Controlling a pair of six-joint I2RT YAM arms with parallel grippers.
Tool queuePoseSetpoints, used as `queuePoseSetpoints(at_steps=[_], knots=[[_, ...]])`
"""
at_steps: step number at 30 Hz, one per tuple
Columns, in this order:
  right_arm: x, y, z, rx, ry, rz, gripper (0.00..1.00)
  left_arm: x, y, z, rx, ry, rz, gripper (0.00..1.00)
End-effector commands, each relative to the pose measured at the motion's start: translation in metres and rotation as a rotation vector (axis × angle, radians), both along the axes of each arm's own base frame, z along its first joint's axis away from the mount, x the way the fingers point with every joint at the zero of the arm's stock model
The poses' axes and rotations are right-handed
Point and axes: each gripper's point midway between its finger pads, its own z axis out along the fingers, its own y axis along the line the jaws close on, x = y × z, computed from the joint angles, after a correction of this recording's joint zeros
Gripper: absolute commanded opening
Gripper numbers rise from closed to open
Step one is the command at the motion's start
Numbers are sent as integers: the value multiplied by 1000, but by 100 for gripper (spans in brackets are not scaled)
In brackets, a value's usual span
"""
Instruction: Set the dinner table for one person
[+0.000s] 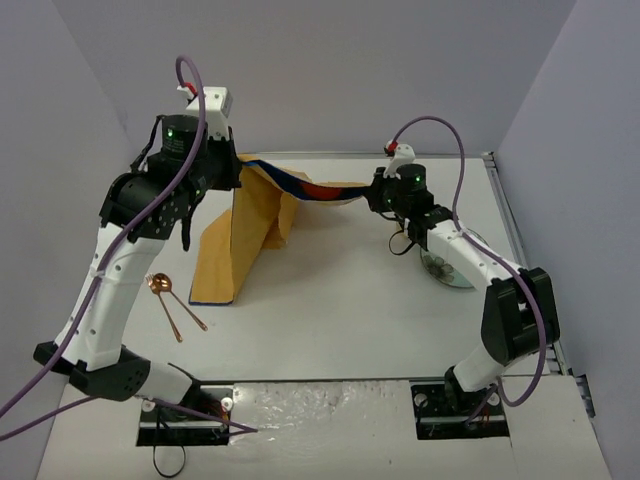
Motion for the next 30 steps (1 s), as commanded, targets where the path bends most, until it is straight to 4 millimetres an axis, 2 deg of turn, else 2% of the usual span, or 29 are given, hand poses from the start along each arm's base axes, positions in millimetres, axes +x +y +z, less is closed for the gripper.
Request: queuePoseSetpoints(at_steps=[1,2,5,6,8,9,11,13,14,16,20,23,26,30], knots=[[13,-14,70,-31,-117,-29,0,-23,8,55,-49,-176,-38,0],[15,-12,79,-25,-128,-18,0,-23,16,59,-38,-188,-5,0],[24,-5,125,-10,-205,7,0,-26,28,71,-20,-220,32,0],[25,-4,130,-17,-213,16,0,-28,31,77,-22,-235,42,0],[28,-3,157,-17,-261,26,0,-31,36,88,-27,-261,56,0],[27,-3,163,-25,-274,30,0,-34,39,96,-31,-280,60,0],[26,-6,198,-33,-346,28,0,-41,45,112,-40,-323,71,0],[22,-9,221,-39,-393,23,0,-48,50,125,-47,-355,75,0],[16,-13,240,-42,-434,22,0,-52,53,130,-52,-371,77,0],[7,-17,262,-44,-478,20,0,-62,59,142,-62,-407,80,0],[-10,-23,292,-39,-541,17,0,-78,66,155,-80,-448,76,0],[-20,-24,314,-44,-596,36,0,-80,67,156,-87,-451,75,0],[-23,-20,329,-27,-626,57,0,-73,67,152,-79,-439,96,0],[-15,-7,337,-7,-640,109,0,-57,74,143,-43,-414,168,0]])
